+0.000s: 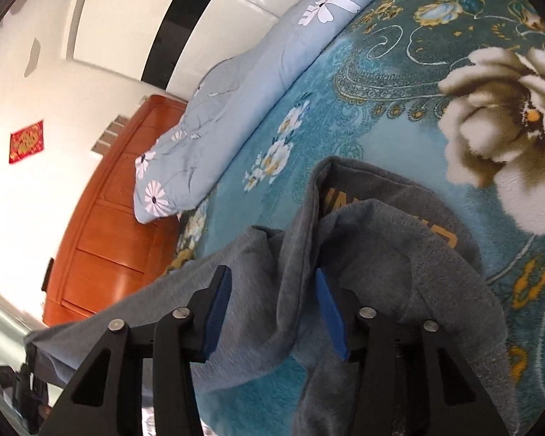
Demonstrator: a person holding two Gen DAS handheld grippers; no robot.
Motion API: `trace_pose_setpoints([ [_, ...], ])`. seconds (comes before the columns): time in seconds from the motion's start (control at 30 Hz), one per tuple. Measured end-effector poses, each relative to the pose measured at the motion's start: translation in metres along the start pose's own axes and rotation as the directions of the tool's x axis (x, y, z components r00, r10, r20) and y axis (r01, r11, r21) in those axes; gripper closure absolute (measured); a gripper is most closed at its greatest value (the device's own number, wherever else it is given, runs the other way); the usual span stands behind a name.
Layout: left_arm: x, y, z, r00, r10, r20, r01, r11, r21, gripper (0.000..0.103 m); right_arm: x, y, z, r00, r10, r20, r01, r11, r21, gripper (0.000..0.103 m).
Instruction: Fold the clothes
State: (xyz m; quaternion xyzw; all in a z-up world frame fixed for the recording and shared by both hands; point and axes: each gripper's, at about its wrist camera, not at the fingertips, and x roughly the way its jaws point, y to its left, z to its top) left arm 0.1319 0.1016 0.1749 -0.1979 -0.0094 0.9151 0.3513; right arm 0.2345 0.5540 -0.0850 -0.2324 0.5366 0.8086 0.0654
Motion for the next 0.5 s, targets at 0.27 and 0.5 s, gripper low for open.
trace_pose_setpoints([
  [0.27,-0.032,-0.015,0.012,0.999,-0.014,0.048,0.012,0.999,0.033,0.086,-0.031,0.005,0.003,0.993,0.097,0.065,-0.098,0.995,0.027,0.1],
  [0.5,-0.056,-0.049,0.033,0.987,-0.115,0.113,0.106,0.991,0.087,0.086,-0.147,0.036,0.024,0.929,0.226,0.294,-0.207,0.974,-0.095,0.1],
])
